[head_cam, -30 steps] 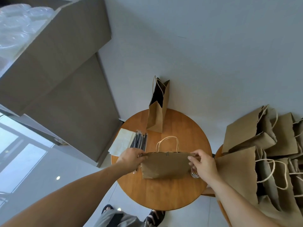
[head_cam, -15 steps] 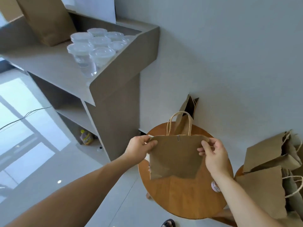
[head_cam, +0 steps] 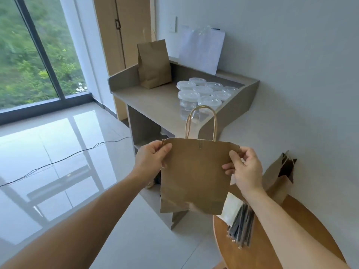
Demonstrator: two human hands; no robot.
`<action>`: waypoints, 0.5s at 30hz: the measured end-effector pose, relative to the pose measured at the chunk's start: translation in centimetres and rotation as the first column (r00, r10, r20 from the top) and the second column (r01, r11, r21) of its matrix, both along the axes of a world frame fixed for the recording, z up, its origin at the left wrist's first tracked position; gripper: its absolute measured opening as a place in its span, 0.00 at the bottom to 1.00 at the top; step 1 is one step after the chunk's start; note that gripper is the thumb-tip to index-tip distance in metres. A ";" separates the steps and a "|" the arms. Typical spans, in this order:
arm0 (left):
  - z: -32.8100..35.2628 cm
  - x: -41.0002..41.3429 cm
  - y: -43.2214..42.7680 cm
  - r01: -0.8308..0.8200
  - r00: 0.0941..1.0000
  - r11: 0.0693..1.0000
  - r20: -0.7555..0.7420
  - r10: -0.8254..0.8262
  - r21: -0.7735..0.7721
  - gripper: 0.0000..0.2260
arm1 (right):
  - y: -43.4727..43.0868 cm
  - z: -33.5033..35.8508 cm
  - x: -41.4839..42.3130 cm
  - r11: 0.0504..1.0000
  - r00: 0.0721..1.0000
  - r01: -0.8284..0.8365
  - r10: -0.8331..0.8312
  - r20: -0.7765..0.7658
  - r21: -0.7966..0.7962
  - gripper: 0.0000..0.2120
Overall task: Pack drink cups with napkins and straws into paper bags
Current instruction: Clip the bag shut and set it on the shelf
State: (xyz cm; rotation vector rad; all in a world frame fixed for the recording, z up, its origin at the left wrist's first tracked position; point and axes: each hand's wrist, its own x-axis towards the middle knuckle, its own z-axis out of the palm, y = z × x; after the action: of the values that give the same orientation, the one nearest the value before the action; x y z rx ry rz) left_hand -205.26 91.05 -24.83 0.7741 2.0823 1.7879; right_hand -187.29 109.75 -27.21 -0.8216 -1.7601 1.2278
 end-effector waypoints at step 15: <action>14.0 -19.6 1.3 -0.304 0.892 0.924 -0.272 0.361 0.230 0.05 | 5.6 17.0 -22.9 0.919 0.909 -0.386 0.394 -0.132 0.087 0.03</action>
State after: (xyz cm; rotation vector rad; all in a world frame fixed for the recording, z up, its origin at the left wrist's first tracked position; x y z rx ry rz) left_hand -224.86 92.30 -10.84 0.8292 2.3991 2.1867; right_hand -210.23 115.32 -10.21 -0.3370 -1.8832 1.4440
